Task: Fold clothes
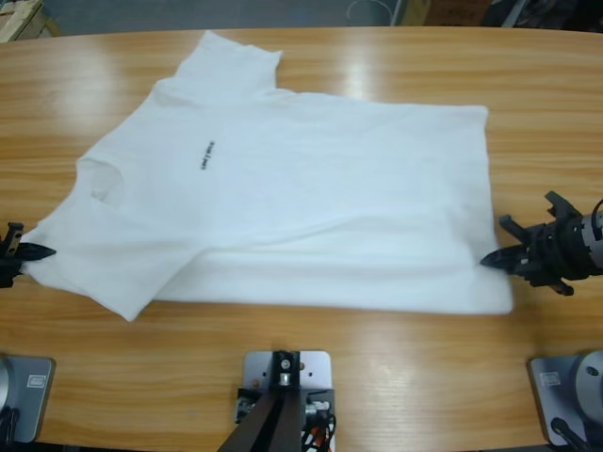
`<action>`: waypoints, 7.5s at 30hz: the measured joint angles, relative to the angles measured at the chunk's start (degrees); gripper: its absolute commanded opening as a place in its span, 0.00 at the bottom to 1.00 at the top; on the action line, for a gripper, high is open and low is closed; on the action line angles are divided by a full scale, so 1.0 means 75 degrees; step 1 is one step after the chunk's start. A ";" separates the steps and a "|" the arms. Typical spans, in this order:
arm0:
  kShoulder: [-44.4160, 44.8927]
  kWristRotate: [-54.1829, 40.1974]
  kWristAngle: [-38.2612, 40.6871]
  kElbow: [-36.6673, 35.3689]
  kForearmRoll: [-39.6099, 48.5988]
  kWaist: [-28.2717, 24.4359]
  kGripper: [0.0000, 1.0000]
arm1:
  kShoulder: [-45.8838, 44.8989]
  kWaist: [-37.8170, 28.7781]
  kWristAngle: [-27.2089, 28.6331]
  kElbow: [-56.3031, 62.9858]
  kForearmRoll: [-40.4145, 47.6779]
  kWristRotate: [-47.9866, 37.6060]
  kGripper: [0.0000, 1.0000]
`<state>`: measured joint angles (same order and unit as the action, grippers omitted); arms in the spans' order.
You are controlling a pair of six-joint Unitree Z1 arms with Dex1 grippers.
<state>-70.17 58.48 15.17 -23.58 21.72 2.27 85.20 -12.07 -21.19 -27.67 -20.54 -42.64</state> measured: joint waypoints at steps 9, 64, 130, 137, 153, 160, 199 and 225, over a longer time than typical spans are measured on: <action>-0.0040 -0.0508 -0.0226 -0.0216 -0.0057 0.0000 1.00 | -0.0287 0.0000 -0.0016 -0.0177 -0.0350 -0.0006 1.00; -0.8156 -0.7054 0.2249 -1.3967 0.5153 0.0125 0.85 | 0.1382 0.2218 -0.2041 -0.6036 -0.1007 0.3813 0.97; -0.9765 -0.5710 0.1194 -1.4318 0.4480 0.0643 0.82 | 0.1806 0.2226 -0.2010 -0.5246 -0.0899 0.4394 0.94; -1.0384 -0.5556 0.1711 -1.5904 0.5514 0.0643 0.82 | 0.1806 0.2226 -0.2019 -0.5246 -0.0822 0.4389 0.94; -1.0901 -0.5901 0.2668 -1.6916 0.6512 0.0812 0.73 | 0.1806 0.2226 -0.2020 -0.5133 -0.0754 0.4389 0.94; -1.0901 -0.5699 0.2409 -1.6917 0.6512 0.0593 0.72 | 0.1806 0.2226 -0.2020 -0.5118 -0.0738 0.4389 0.94; -0.9215 -0.6046 0.0018 -1.3360 0.3611 0.1091 0.73 | 0.1806 0.2226 -0.2145 -0.4852 -0.0389 0.4291 0.94; -1.0752 -0.6316 0.0811 -1.6653 0.7580 0.0808 0.72 | 0.1652 0.2226 -0.2201 -0.4794 -0.0386 0.4288 0.94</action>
<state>-150.81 11.11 21.25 -148.48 78.57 8.34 97.59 4.62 -37.69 -63.62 -23.43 -10.48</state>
